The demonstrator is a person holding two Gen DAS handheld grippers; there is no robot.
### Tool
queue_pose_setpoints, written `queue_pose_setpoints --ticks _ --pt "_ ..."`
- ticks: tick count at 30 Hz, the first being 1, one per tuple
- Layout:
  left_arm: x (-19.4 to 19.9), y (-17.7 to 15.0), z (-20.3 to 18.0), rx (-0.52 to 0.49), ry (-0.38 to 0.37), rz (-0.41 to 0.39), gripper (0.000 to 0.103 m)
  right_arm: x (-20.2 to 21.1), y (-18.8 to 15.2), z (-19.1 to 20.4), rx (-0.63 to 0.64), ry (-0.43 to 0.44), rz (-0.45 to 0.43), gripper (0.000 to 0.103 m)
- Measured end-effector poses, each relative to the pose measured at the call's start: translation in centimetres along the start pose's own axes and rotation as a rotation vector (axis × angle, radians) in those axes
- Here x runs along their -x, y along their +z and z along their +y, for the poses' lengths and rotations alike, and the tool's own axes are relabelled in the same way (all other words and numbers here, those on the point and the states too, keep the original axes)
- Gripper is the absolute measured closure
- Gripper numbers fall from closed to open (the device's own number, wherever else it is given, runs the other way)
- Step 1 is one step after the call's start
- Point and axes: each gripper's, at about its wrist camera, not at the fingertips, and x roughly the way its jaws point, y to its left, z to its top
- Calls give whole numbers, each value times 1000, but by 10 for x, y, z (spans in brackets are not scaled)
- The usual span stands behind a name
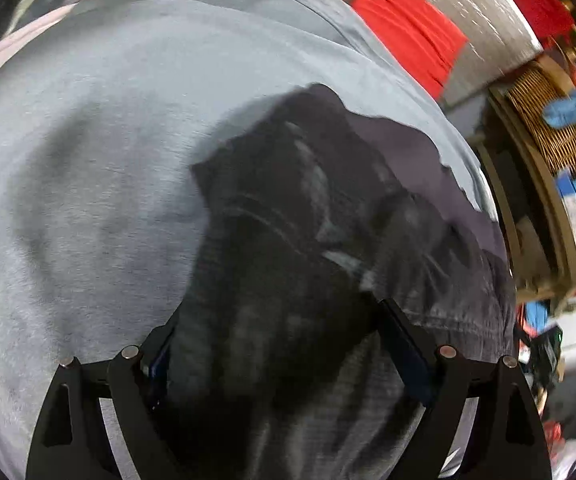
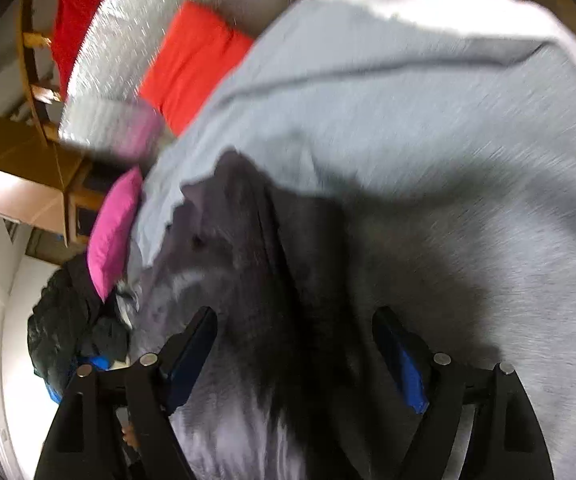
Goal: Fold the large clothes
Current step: 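Grasp the folded jacket bundle with both tools and lift it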
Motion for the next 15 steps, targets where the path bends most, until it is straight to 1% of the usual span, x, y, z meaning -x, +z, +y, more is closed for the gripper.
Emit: queue_pose_setpoints --ticks 2,3,4,5,6,7,9,10,11,12,13,14,15 --pt "-4 0 -2 -5 -13 6 9 -5 0 7 20 33 6 12" --pt "-6 1 -3 -3 -26 8 9 -14 -1 10 12 78 45 12" --pt "-8 2 -3 6 -58 14 9 -20 -4 14 19 76 57 12" --pt "-11 3 -4 24 -107 22 10 -26 -5 22 57 41 46 12" --pt "-14 6 -3 35 -134 28 10 -30 -7 31 94 13 42 11" --pt "-17 5 -5 39 -151 32 10 -33 -8 36 111 9 42 11" --pt "-20 5 -9 38 -147 22 10 -40 -10 45 120 -2 45 12" --pt "-22 4 -11 45 -153 13 10 -40 -11 49 141 -34 29 15" --pt "-22 4 -13 54 -158 5 13 -39 -12 52 148 -43 16 18" --pt "-22 4 -14 56 -156 1 23 -36 -12 55 149 -42 -4 26" --pt "-21 4 -17 53 -149 -9 29 -33 -12 61 161 -52 -29 41" --pt "-20 4 -18 50 -149 -18 37 -28 -11 66 182 -76 -55 49" --pt "-18 5 -21 50 -157 -26 46 -21 -9 75 219 -121 -107 63"
